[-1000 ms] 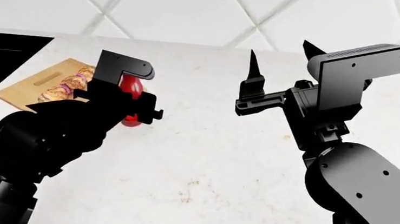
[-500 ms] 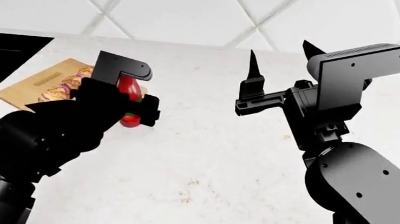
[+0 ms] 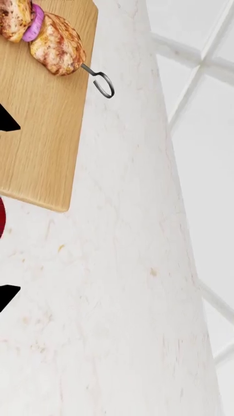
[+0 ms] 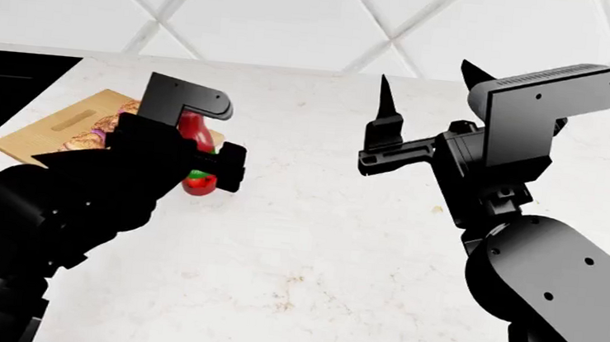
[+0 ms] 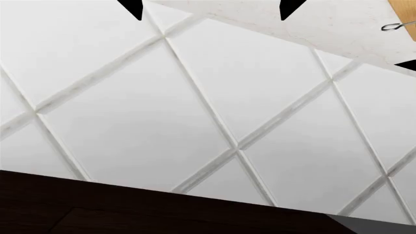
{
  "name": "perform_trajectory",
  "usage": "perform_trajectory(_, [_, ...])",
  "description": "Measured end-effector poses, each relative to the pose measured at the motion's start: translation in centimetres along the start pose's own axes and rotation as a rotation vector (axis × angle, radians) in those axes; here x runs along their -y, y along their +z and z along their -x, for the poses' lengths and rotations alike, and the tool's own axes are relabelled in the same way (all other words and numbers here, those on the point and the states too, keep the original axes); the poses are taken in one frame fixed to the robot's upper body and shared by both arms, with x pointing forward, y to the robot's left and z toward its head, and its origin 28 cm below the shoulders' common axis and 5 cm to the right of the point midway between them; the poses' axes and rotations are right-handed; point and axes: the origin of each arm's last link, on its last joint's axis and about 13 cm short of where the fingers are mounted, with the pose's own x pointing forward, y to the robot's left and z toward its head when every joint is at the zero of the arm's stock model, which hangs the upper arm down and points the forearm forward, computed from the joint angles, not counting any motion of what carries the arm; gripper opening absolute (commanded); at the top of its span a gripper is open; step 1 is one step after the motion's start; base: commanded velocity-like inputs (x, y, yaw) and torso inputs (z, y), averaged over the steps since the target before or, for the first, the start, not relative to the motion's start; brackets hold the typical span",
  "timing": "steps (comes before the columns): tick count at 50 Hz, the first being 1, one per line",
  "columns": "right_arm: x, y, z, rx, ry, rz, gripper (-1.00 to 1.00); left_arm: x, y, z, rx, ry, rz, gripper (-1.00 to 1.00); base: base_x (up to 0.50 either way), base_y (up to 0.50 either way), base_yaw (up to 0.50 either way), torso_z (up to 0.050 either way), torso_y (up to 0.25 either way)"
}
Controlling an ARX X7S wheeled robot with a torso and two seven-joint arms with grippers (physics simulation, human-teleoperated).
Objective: Pick the skewer from the plate and place it on the cutting board. Then pick the condiment bottle from the cabinet and place it next to the cutting board.
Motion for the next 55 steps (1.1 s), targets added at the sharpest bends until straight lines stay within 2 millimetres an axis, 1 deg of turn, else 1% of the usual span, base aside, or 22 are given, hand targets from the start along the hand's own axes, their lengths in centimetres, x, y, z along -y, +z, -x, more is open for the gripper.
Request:
perform_trajectory(11, [0.0,0.0,0.0,0.001,0.0,0.0,1.0,0.0,0.7,0.6,0.023,-0.006,-0.002,1.0,0.0,0.0,0.0,0.0,0.0])
perform_trajectory(20, [0.0,0.0,0.0,0.002,0.001,0.0,1.0,-0.2,2.1,2.0,0.07,-0.001,-0.019,1.0,0.0,0.0,0.0,0.0,0.0])
perform_trajectory(32, [-0.1,0.2,0.0,0.008,0.002,-0.001,1.0,-0.3,5.0,4.7,0.171,-0.001,-0.041,1.0,0.0,0.0,0.0,0.0,0.0])
perform_trajectory(44, [-0.1,0.6,0.0,0.016,0.002,0.003,1.0,-0.4,7.5,7.7,0.28,-0.002,-0.026,1.0,0.0,0.0,0.0,0.0,0.0])
perform_trajectory(50, [-0.2,0.8,0.0,0.02,0.002,0.003,1.0,-0.5,8.4,9.4,0.344,0.006,-0.024,1.0,0.0,0.0,0.0,0.0,0.0])
perform_trajectory(55, [-0.3,0.9,0.1,0.026,0.001,0.008,1.0,-0.3,8.7,10.8,0.399,0.018,-0.03,1.0,0.0,0.0,0.0,0.0,0.0])
